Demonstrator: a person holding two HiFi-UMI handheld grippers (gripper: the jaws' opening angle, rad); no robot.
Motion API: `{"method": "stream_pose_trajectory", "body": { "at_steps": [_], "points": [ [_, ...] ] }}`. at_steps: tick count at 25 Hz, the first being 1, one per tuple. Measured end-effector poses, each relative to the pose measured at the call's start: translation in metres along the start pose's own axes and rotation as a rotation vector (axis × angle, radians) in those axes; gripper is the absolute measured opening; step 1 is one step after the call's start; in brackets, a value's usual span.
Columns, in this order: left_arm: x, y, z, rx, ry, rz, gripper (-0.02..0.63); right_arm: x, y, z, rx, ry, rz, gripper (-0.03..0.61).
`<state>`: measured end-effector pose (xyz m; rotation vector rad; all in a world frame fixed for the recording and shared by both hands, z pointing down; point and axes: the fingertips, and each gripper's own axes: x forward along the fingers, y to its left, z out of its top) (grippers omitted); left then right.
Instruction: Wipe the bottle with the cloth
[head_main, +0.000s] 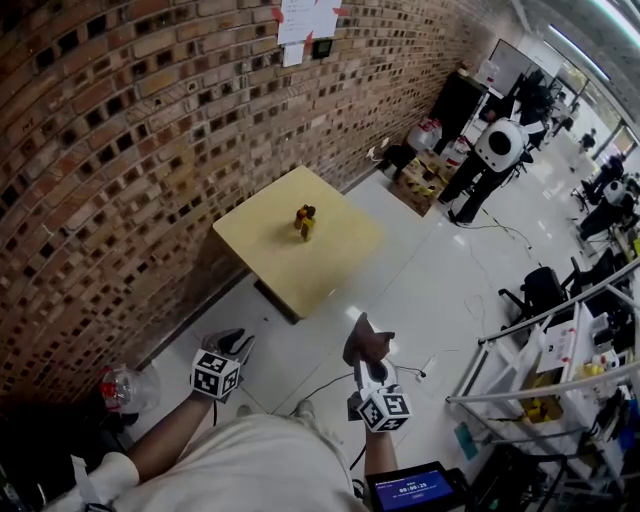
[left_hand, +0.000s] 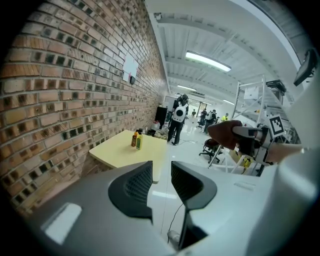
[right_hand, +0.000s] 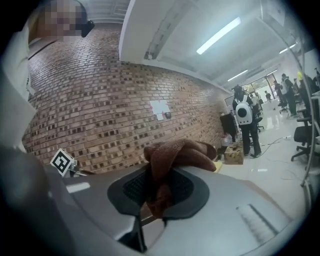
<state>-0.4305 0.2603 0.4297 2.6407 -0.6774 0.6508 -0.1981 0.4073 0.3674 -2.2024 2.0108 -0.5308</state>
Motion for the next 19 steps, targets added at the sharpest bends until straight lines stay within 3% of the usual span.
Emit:
{"method": "stream_pose_trajectory", "body": {
  "at_steps": [19],
  "points": [
    [0.014, -0.018, 0.0, 0.025, 0.014, -0.04, 0.127, -0.013, -0.016, 0.009, 0.008, -0.03, -0.051, 0.062]
  ]
}}
